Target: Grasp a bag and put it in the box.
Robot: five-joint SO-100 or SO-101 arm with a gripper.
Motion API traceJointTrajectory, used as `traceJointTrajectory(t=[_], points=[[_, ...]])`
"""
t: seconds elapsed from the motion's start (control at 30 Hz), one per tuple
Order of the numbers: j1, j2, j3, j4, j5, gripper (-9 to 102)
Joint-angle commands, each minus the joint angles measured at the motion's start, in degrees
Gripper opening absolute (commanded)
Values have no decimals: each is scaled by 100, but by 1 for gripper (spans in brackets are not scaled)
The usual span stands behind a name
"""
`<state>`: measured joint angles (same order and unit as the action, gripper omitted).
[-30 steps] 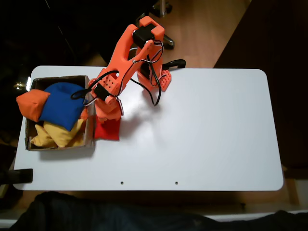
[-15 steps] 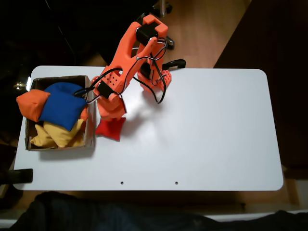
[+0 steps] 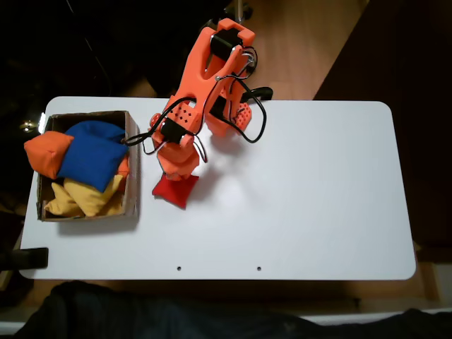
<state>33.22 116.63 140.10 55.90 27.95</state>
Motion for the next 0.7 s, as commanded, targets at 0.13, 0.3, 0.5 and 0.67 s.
traceJointTrajectory(t=[0.13,0.3,0.5,0.67], points=[[-176,422,-35,-18,-97,0],[-229,571,-88,0,-141,0],[-272,773,-123,9,-193,0],[-237,615,-123,123,-193,16]])
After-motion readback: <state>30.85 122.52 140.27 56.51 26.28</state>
